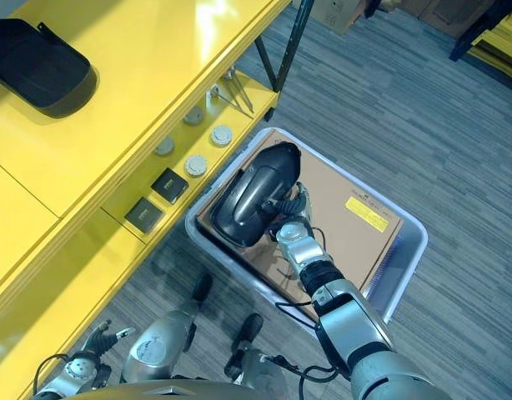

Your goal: Move parts from the plastic box to the shelf.

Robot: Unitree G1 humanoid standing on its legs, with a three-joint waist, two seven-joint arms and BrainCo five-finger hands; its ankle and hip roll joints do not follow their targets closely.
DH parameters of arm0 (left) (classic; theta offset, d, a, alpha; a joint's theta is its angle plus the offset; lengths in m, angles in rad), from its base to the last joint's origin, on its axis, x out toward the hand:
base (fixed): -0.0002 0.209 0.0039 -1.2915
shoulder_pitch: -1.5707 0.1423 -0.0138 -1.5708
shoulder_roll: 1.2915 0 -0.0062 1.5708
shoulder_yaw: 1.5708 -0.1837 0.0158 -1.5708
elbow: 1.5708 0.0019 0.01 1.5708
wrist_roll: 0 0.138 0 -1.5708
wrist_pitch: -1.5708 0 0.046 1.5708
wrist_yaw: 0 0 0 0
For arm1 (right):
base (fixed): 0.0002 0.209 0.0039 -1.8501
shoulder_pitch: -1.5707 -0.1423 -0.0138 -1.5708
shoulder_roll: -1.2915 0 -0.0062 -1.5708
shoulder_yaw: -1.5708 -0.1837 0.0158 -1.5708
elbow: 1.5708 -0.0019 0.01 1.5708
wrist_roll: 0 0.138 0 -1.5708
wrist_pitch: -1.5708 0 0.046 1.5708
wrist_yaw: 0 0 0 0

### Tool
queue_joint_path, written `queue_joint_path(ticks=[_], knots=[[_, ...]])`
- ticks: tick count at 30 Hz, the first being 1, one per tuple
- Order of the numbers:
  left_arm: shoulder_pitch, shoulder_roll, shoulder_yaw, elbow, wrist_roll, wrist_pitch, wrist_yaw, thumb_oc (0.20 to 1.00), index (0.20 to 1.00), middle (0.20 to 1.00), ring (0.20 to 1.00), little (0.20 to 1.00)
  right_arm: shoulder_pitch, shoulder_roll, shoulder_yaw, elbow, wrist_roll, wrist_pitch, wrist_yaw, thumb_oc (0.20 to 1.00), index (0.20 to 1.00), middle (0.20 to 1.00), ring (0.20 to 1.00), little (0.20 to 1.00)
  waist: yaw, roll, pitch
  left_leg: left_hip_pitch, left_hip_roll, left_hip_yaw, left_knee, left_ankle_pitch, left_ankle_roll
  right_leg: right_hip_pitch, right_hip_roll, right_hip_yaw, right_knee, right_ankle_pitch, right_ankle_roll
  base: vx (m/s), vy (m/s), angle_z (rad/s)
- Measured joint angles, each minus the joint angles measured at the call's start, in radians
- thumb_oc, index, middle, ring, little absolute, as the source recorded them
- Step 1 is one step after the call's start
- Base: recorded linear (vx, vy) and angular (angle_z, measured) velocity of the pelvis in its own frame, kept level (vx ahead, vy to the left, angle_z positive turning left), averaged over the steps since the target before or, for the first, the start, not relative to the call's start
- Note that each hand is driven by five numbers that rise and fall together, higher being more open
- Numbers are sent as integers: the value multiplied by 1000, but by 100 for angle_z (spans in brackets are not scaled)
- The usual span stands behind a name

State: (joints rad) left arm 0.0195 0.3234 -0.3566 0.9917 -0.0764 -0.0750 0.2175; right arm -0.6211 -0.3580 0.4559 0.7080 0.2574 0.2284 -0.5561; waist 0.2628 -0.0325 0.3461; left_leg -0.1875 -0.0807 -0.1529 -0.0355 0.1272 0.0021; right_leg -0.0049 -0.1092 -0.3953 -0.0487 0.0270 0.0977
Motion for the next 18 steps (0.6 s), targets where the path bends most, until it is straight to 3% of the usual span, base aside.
queue_joint_path(ticks=[2, 4, 5, 8, 12, 18], knots=[[-7, 1, 0, 0, 0, 0, 2, 1000, 1000, 1000, 1000, 1000, 12, -1, 13, -4, -31, 2, 2, 1000, 1000, 1000, 1000, 1000, -4, -2, 2, -2, 1, -1, 0, 0, 0, -1, 1, 0, 0, 0, 0, -46, -28, 0], [-10, 2, 0, -4, 0, 2, 12, 1000, 1000, 1000, 1000, 1000, 22, -3, 21, -14, -65, 2, 8, 426, 426, 426, 426, 426, -6, -8, 5, -5, 2, -1, 0, 0, 0, -3, 2, 0, 0, 0, 0, -39, -30, 0], [-10, 2, 1, -10, 0, 4, 19, 1000, 1000, 1000, 1000, 1000, 30, -8, 31, -25, -77, 2, 9, 200, 200, 200, 200, 200, -9, -12, 8, -4, 2, -1, -1, -1, -1, -3, 2, 0, 0, 0, 0, -70, -65, 0], [-17, 15, 1, -38, 0, 18, 23, 1000, 1000, 1000, 1000, 1000, 53, -31, 34, -68, -112, 2, 11, 200, 200, 200, 200, 200, -18, -33, 19, -12, 4, -1, -1, -1, -1, -13, 3, 1, 1, 0, 0, -55, -57, 0], [-49, 19, 1, -38, 0, 25, 34, 1000, 1000, 1000, 1000, 1000, 71, -43, 34, -71, -140, -14, 16, 200, 200, 200, 200, 200, -27, -39, 21, -16, 4, -1, -1, 0, -1, -17, 3, 2, 2, 0, 0, -34, -48, -1], [-70, 21, 1, -43, 1, 34, 38, 1000, 1000, 1000, 1000, 1000, 111, -43, 23, -63, -139, -88, 15, 200, 200, 200, 200, 200, -45, -41, 20, -5, 5, 7, -5, -1, -1, -12, 1, 9, 4, 0, 0, -7, -33, -3]])
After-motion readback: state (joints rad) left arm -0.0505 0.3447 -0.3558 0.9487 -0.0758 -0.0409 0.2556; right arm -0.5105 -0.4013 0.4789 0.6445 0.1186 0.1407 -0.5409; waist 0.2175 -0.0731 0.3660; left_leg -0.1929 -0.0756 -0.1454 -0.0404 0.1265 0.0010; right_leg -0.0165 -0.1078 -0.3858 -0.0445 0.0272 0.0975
